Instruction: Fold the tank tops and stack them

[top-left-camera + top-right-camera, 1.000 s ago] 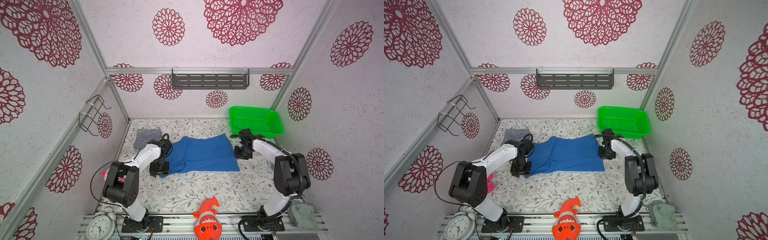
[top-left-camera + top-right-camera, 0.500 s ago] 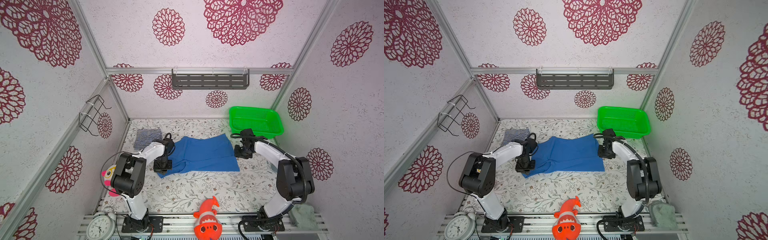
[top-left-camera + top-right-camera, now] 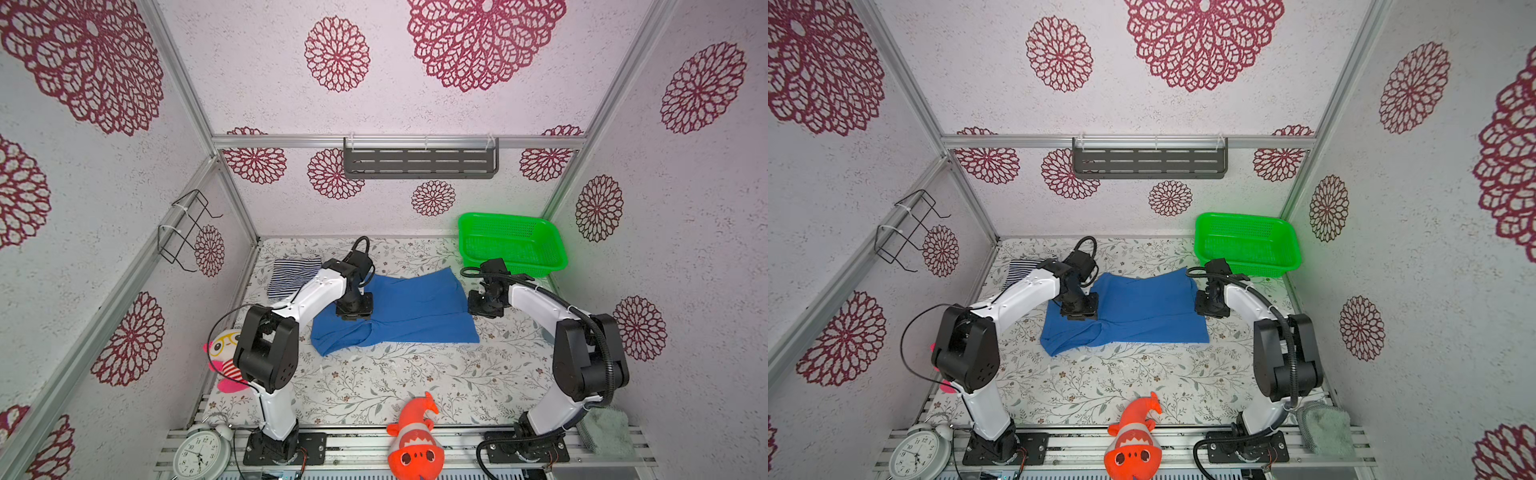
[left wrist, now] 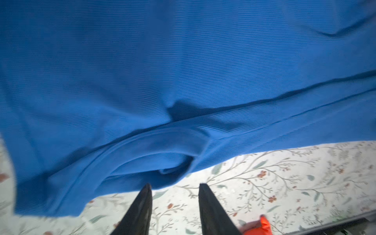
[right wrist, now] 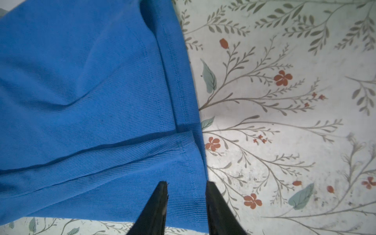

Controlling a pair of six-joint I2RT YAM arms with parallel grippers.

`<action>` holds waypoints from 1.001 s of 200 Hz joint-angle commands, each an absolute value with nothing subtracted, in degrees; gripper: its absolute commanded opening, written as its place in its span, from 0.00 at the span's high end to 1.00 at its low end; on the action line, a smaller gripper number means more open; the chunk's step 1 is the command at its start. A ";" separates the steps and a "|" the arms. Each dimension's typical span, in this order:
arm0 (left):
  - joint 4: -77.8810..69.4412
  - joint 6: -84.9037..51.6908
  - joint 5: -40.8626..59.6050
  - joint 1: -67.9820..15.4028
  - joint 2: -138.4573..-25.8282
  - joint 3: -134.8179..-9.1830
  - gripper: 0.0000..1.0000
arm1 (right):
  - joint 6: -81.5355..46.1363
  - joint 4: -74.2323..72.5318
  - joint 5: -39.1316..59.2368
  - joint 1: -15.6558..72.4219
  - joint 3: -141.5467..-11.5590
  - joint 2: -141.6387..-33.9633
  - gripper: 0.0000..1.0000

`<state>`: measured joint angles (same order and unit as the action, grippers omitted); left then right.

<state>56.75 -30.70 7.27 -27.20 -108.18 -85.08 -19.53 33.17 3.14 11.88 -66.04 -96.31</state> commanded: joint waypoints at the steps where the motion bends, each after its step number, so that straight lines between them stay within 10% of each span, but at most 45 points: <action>1: 52.25 -33.79 11.07 -27.35 -111.66 -85.60 0.58 | -21.07 32.19 3.25 11.83 -65.75 -94.69 0.60; 72: 50.84 -34.76 11.84 -28.23 -117.02 -85.45 0.57 | -23.41 26.19 5.60 11.81 -64.85 -97.68 0.59; 152: 51.51 -34.36 13.14 -28.39 -115.48 -85.78 1.00 | -21.40 24.86 5.73 11.83 -65.12 -102.24 0.62; 200: 54.52 -33.08 13.05 -27.72 -113.15 -86.65 1.00 | -21.35 25.29 4.95 11.81 -66.29 -102.97 0.91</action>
